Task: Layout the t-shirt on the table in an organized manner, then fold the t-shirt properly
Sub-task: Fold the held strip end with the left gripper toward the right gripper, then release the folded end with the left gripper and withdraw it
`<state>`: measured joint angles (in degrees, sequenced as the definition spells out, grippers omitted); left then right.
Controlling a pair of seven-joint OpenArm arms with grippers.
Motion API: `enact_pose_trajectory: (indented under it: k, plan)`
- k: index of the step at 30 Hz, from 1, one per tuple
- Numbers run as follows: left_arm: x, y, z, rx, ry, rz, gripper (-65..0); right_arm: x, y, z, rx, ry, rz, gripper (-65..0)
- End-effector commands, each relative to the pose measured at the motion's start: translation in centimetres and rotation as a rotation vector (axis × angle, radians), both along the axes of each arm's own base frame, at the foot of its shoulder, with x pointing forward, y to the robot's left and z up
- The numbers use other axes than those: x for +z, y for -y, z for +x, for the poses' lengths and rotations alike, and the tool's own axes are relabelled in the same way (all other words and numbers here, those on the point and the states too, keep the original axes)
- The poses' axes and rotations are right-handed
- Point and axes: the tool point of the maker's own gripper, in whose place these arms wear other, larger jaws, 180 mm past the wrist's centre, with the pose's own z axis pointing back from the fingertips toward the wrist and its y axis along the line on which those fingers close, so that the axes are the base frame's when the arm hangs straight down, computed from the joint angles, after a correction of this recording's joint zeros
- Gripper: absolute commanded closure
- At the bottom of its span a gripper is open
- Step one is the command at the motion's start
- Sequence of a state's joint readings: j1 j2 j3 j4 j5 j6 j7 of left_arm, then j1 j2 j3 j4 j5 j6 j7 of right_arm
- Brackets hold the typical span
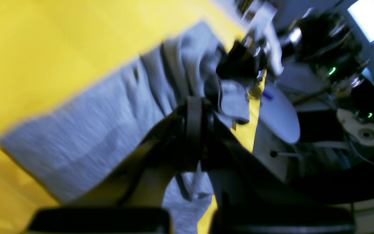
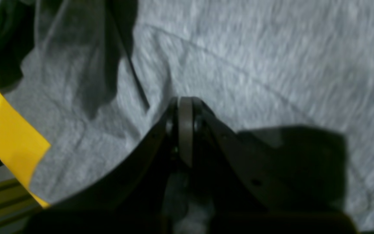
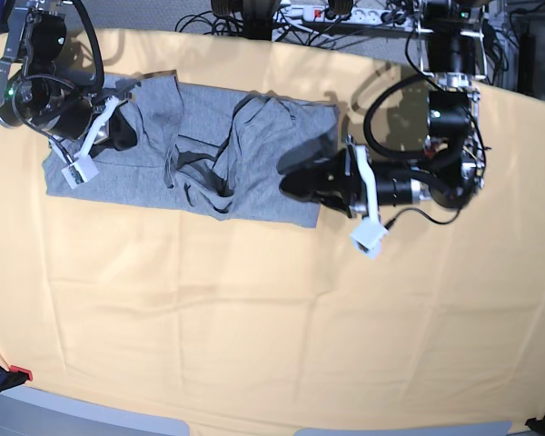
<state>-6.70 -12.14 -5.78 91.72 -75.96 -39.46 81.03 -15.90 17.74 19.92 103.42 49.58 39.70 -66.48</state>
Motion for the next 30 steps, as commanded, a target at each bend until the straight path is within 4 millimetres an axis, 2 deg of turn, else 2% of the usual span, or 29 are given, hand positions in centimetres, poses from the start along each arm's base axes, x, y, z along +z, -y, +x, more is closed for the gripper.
enact_pose_trajectory:
  k: [1,4,9,12,16,20,23,30]
  plan:
    - [0.9,-0.1,0.5,0.011,0.027,-0.014,0.0,0.9,0.0,0.6,0.005,0.038,0.011,0.0]
    - [-0.1,-0.1,-0.3,0.018,-0.015,-0.007,0.0,0.9,0.1,0.6,0.005,0.036,0.01,0.0]
    - [0.1,0.0,-0.7,0.015,-0.03,-0.035,0.0,0.9,0.0,0.6,0.005,0.038,0.011,0.0]
    - [-0.4,0.1,-1.2,-0.011,-0.04,-0.01,0.0,0.9,0.0,0.6,0.005,0.038,0.011,0.0]
    - [-3.3,-0.3,-2.6,-0.076,-0.068,0.172,0.0,0.9,0.1,0.6,0.005,0.038,0.011,0.0]
    - [-5.5,-2.0,-2.6,-0.087,-0.037,0.378,0.0,0.9,0.0,0.6,0.005,0.038,0.011,0.0]
    - [-5.4,-1.8,-2.7,-0.091,-0.038,0.369,0.0,0.9,0.0,0.6,0.005,0.038,0.011,0.0]
    - [-3.5,0.6,-3.9,-0.132,-0.045,0.21,0.0,0.9,0.0,0.6,0.005,0.038,0.011,0.0]
